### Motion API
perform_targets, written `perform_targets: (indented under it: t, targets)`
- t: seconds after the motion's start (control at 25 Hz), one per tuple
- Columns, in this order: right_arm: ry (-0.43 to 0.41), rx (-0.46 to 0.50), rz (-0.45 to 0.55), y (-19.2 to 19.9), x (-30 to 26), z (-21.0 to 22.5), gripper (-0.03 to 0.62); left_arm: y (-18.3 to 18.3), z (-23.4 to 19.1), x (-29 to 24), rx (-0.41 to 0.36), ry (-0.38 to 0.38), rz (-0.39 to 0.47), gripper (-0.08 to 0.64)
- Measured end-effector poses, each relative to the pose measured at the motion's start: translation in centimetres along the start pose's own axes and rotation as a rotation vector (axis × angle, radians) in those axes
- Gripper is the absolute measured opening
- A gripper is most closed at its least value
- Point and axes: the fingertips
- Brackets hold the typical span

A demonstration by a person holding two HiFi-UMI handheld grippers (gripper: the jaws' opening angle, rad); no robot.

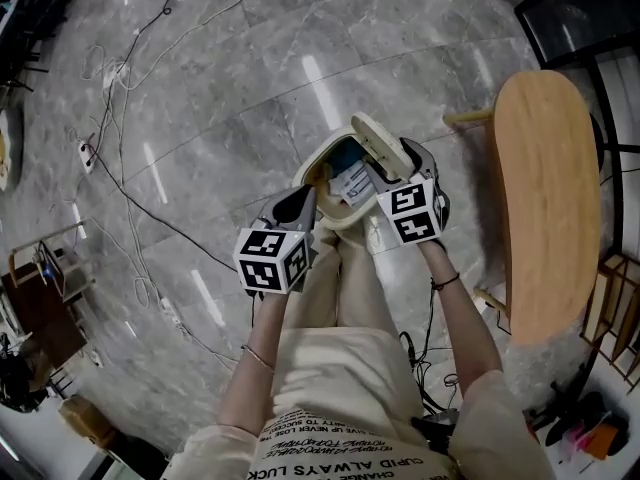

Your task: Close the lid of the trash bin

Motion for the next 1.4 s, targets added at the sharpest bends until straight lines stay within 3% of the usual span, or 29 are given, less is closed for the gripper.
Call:
perform_targets:
  t: [0.44, 0.88, 1.4]
  targets:
    - [0.09, 0.092, -0.056, 0.8, -0.5, -0.5, 0.318, 2.5, -0.9, 0.7, 0.034, 0.005, -0.017, 0.024]
    - [0.093, 0.154, -0.092, 1.3, -1.0, -4.4, 0.318, 4.2, -2.1, 2.3, 0.059, 0.02, -0.016, 0.024]
    - [0.163, 0.225, -0.146, 3.5, -2.5, -9.2, 0.318, 8.1, -5.5, 4.2, 0.002, 0.068, -0.028, 0.025]
Point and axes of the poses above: the fingertips, and each gripper's own axes: x backward along the fingers, z to its right, y out of its underside, and after that the axes turned 9 degrees about -y, right-handed
